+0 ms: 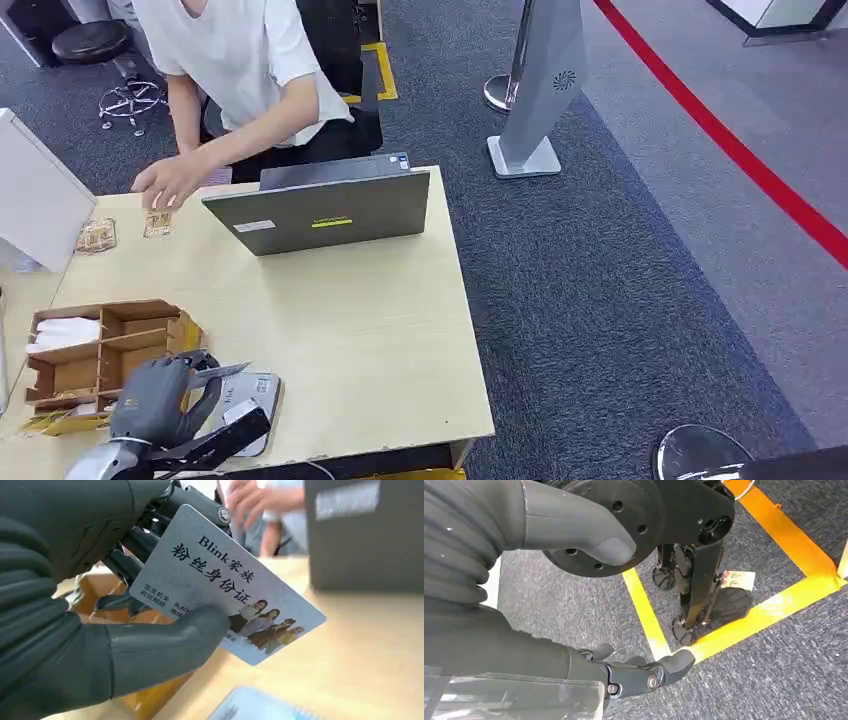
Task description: Pass the card to the sensor for recognition and then transmit it.
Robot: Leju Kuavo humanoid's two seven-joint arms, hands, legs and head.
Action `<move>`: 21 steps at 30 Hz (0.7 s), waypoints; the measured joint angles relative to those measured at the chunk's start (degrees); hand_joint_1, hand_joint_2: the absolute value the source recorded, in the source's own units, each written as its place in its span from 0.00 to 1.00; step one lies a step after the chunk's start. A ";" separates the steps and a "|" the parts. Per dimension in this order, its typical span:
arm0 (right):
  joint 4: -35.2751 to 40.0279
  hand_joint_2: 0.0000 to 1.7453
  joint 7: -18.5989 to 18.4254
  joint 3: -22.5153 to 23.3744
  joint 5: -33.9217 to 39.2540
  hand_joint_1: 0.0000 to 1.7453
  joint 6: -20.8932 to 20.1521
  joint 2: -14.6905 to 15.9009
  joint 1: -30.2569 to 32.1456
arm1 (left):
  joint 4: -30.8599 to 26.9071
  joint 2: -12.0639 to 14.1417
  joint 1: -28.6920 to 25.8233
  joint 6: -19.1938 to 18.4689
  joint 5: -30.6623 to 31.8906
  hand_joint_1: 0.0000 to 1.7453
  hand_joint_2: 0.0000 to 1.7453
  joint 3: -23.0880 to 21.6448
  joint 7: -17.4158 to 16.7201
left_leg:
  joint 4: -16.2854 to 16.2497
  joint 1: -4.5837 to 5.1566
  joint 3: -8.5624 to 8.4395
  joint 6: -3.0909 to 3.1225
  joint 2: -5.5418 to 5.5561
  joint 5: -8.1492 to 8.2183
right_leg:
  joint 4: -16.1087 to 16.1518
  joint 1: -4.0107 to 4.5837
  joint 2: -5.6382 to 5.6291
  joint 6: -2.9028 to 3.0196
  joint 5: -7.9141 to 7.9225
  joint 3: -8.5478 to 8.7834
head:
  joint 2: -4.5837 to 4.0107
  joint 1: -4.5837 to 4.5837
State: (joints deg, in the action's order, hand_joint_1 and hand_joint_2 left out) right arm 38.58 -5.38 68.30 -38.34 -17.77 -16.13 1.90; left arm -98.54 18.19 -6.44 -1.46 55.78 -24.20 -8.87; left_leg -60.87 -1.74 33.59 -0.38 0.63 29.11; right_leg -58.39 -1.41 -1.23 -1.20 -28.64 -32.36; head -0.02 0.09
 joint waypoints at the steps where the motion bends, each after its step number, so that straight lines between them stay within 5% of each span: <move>1: -0.02 1.00 0.17 0.00 -0.35 0.00 0.20 0.02 -0.01 | 0.66 0.15 -0.19 -0.51 -0.35 1.00 1.00 0.00 -0.62 | 0.00 0.00 0.00 0.00 0.00 0.00 | 0.00 0.00 0.01 0.00 0.00 0.00 | 0.00 0.00; 17: -1.36 1.00 1.42 0.02 -1.46 0.00 1.14 0.22 -0.06 | 6.23 1.31 -0.40 -1.99 -1.47 1.00 1.00 0.00 -3.48 | 0.01 0.01 -0.03 0.01 0.07 -0.01 | -0.01 -0.01 0.17 0.00 0.00 0.10 | 0.00 0.02; 21: -1.42 1.00 1.44 0.02 -1.77 0.00 0.85 0.24 -0.07 | 6.56 1.38 -0.43 0.20 -0.94 1.00 1.00 0.00 -3.15 | 0.01 0.00 -0.04 0.02 0.09 -0.08 | -0.01 0.00 0.20 0.00 0.01 0.09 | 0.00 0.02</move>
State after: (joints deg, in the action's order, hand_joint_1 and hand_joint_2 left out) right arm 37.16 -3.93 68.32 -40.11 -16.92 -15.89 1.84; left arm -91.97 19.56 -6.87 -1.26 54.84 -24.20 -12.02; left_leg -60.86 -1.74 33.56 -0.36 0.71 29.02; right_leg -58.40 -1.42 -1.03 -1.20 -28.62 -32.27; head -0.02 0.11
